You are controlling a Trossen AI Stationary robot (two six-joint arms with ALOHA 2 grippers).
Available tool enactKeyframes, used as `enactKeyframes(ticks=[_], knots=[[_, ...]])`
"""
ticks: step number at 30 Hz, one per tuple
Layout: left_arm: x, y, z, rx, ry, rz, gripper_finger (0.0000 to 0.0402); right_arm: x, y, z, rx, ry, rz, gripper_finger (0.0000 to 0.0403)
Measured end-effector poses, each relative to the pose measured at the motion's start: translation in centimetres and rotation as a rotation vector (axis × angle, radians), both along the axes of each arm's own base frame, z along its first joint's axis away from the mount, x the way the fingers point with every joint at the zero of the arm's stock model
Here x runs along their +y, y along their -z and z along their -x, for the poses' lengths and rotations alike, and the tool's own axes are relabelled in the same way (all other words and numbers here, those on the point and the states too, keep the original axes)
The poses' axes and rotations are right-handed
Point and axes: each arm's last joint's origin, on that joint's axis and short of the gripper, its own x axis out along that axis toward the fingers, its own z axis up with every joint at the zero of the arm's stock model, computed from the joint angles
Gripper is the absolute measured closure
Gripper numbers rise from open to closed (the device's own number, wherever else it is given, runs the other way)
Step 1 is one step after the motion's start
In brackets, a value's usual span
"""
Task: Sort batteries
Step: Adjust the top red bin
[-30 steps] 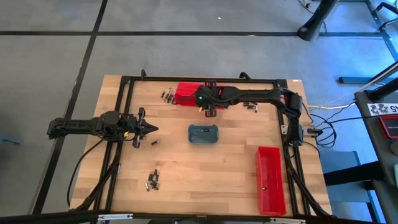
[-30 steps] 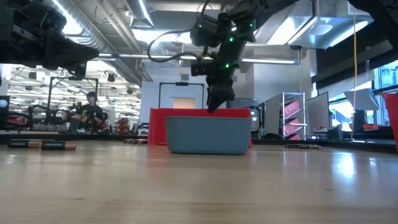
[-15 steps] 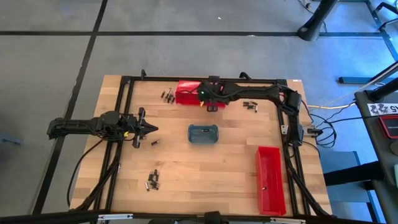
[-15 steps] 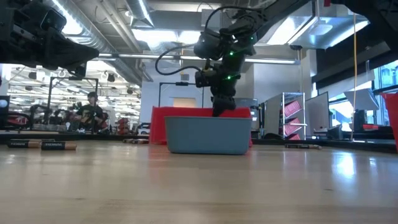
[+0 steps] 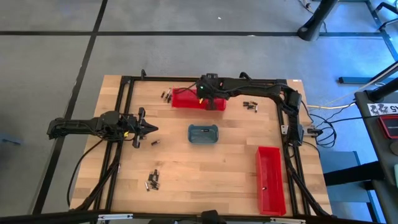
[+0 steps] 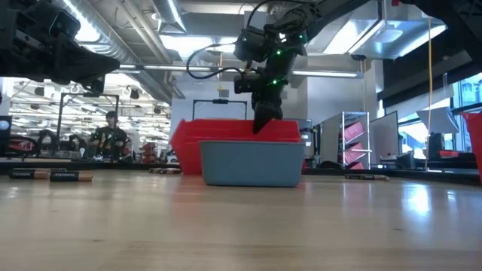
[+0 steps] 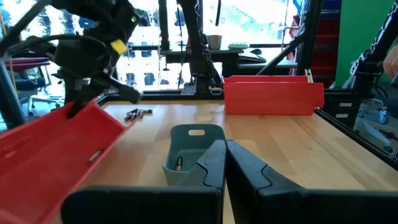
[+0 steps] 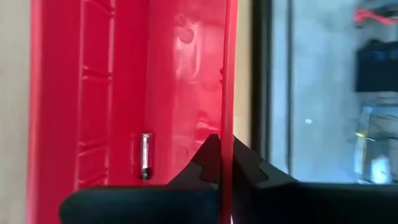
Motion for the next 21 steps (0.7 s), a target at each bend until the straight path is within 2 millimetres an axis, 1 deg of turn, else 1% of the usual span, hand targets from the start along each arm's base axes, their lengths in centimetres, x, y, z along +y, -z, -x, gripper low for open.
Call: enactKeyframes(ticks=[4, 9, 17, 21], knots=[[0.0, 0.0, 0.0, 0.0, 0.0, 0.0, 0.04, -0.3, -0.5, 0.2, 0.008, -0.025, -0.057, 0.0397], [0.0, 0.0, 0.0, 0.0, 0.0, 0.0, 0.04, -1.4, -0.6, 1.0, 0.012, -0.042, -0.172, 0.0399], [0.0, 0.0, 0.0, 0.0, 0.0, 0.0, 0.04, -5.0, -0.5, 2.9, -0.004, 0.019, -0.217, 0.0395], [0.0, 0.0, 0.0, 0.0, 0.0, 0.0, 0.04, -6.9, -0.6, 3.8, -0.011, 0.007, -0.206, 0.0396]])
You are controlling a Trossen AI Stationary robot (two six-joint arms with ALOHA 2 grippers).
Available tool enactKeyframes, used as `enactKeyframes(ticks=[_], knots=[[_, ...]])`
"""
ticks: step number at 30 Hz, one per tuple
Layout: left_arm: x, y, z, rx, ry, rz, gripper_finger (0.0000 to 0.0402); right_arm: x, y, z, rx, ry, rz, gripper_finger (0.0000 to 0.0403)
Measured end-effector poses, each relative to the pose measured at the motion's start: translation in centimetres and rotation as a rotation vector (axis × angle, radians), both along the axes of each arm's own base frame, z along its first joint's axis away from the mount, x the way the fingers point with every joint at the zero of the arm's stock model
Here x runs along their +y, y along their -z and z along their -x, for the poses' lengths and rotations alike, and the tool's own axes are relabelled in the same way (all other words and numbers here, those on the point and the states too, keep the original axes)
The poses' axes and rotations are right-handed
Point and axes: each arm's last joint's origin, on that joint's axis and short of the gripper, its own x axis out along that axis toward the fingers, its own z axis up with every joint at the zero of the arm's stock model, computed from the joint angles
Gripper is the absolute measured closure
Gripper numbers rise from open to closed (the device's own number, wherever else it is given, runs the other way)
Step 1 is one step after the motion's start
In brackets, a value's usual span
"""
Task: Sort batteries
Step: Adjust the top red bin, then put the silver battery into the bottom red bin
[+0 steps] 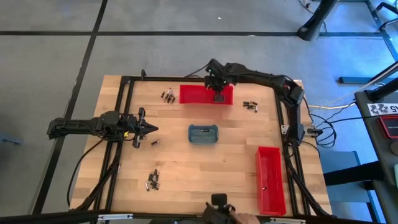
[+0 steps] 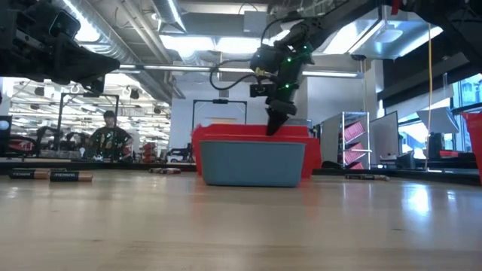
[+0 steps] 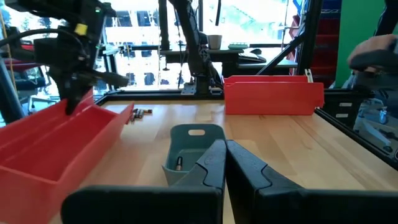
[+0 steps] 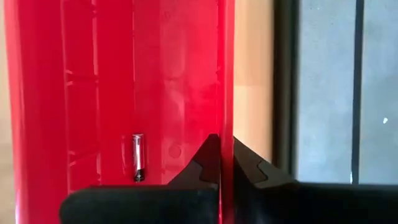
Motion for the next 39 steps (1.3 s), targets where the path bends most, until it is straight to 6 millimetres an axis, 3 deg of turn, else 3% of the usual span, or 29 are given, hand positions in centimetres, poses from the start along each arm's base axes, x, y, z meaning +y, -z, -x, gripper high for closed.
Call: enactKeyframes(ticks=[7, 13, 24, 27, 31, 35, 39], knots=[[0.0, 0.0, 0.0, 0.0, 0.0, 0.0, 0.04, -2.8, 1.1, 0.3, -0.066, -0.002, -0.002, 0.0392], [0.0, 0.0, 0.0, 0.0, 0.0, 0.0, 0.04, -3.0, 1.2, 0.3, -0.062, -0.033, 0.021, 0.0385], [0.0, 0.0, 0.0, 0.0, 0.0, 0.0, 0.04, -3.6, 0.3, -0.3, -0.093, -0.01, 0.169, 0.024], [0.0, 0.0, 0.0, 0.0, 0.0, 0.0, 0.04, -3.4, -1.3, -0.4, -0.091, 0.013, 0.21, 0.0217], [0.0, 0.0, 0.0, 0.0, 0.0, 0.0, 0.04, -2.2, -4.9, 0.1, -0.057, 0.033, 0.242, 0.0211], [0.0, 0.0, 0.0, 0.0, 0.0, 0.0, 0.04, 0.0, -8.7, 2.1, -0.052, 0.066, 0.21, 0.022], [0.0, 0.0, 0.0, 0.0, 0.0, 0.0, 0.04, 1.7, -10.4, 4.6, -0.075, 0.121, 0.087, 0.0235]])
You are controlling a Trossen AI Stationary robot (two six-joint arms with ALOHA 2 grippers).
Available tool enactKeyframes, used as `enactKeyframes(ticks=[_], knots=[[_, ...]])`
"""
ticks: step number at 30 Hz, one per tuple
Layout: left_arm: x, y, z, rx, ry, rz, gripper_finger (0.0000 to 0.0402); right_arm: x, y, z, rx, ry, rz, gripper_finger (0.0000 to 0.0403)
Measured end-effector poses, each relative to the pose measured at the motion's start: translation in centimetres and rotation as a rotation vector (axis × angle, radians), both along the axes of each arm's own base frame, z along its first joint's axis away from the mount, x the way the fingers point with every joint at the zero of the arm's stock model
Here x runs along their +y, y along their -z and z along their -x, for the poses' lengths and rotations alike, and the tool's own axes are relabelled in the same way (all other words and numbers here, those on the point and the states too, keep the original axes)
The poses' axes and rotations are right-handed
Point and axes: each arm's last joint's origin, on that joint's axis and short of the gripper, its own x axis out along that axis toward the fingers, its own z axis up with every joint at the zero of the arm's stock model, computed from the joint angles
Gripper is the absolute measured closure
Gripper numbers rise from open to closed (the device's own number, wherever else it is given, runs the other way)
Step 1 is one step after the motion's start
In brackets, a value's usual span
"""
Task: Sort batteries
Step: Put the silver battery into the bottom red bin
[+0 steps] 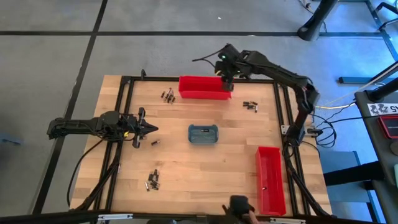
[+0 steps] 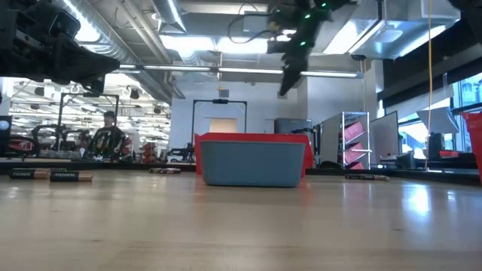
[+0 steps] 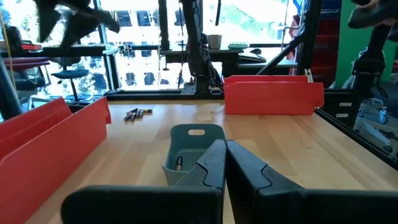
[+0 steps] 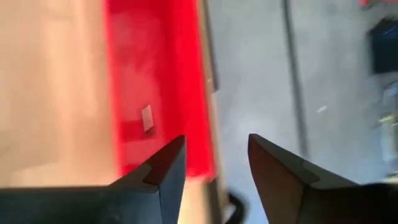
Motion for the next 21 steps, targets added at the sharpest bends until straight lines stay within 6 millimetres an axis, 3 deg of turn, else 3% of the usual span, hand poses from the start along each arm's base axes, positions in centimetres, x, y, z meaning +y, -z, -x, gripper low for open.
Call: enactKeyframes(ticks=[5, 12, 16, 21], knots=[[0.0, 0.0, 0.0, 0.0, 0.0, 0.0, 0.04, 1.5, 1.6, 2.4, 0.006, 0.176, -0.211, 0.0252], [0.0, 0.0, 0.0, 0.0, 0.0, 0.0, 0.04, 4.1, 8.0, 5.8, 0.201, 0.482, -0.427, 0.0265], [0.0, 0.0, 0.0, 0.0, 0.0, 0.0, 0.04, 6.8, 10.6, 8.6, 0.209, 0.593, -0.417, 0.0275], [0.0, 0.0, 0.0, 0.0, 0.0, 0.013, 0.04, 9.8, 12.8, 12.4, 0.054, 0.752, -0.356, 0.0288]])
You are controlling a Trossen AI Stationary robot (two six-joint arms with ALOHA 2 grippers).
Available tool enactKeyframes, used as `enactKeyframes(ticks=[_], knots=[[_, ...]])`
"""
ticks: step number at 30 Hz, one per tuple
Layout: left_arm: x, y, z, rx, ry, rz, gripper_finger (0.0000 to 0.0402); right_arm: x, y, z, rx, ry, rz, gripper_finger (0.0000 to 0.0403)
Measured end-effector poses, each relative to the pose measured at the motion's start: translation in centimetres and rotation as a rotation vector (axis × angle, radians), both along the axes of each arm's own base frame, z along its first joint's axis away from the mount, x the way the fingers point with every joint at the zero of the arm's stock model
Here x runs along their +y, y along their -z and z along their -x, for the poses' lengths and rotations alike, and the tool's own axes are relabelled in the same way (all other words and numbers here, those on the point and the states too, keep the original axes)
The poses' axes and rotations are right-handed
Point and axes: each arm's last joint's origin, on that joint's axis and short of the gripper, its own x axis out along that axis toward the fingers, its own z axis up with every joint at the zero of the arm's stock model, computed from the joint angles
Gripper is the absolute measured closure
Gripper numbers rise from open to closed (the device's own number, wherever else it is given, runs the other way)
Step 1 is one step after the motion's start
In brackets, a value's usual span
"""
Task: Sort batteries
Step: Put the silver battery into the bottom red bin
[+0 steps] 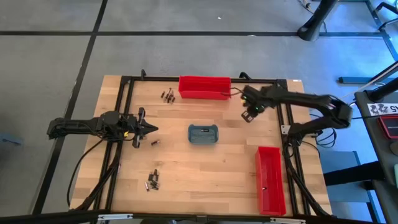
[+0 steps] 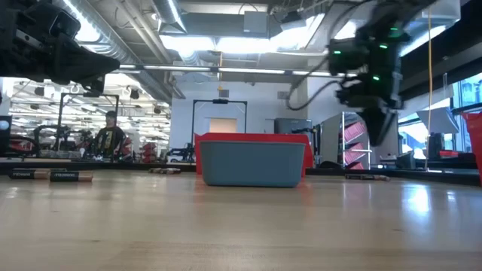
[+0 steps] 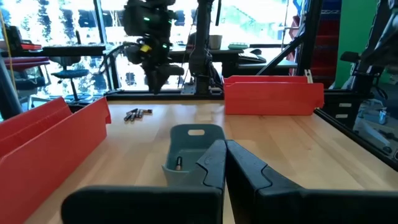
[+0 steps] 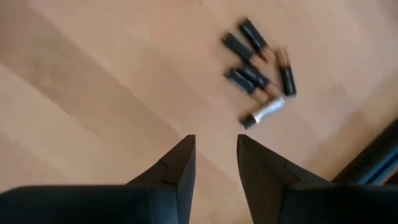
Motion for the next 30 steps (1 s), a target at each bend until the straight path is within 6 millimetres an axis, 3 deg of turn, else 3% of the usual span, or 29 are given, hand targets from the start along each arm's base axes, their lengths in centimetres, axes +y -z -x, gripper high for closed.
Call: enactKeyframes(ticks=[4, 8, 19, 25, 30], knots=[[0.0, 0.0, 0.0, -0.005, 0.0, 0.006, 0.04, 1.0, 1.9, 1.9, -0.151, 0.191, 0.015, 0.0291], [0.0, -0.2, 0.0, -0.019, 0.001, -0.014, 0.04, 1.1, 3.7, 2.5, -0.182, 0.222, 0.034, 0.028], [0.0, -0.2, 0.0, -0.021, -0.001, 0.073, 0.04, 0.4, 3.6, 2.6, -0.145, 0.157, 0.13, 0.018], [0.0, -0.7, 0.0, -0.074, 0.003, 0.194, 0.04, 0.3, 3.6, 2.7, -0.116, 0.107, 0.171, 0.0169], [0.2, -2.8, 0.3, -0.297, -0.021, 0.276, 0.04, 0.6, 4.7, 3.2, -0.08, 0.098, 0.174, 0.0169]])
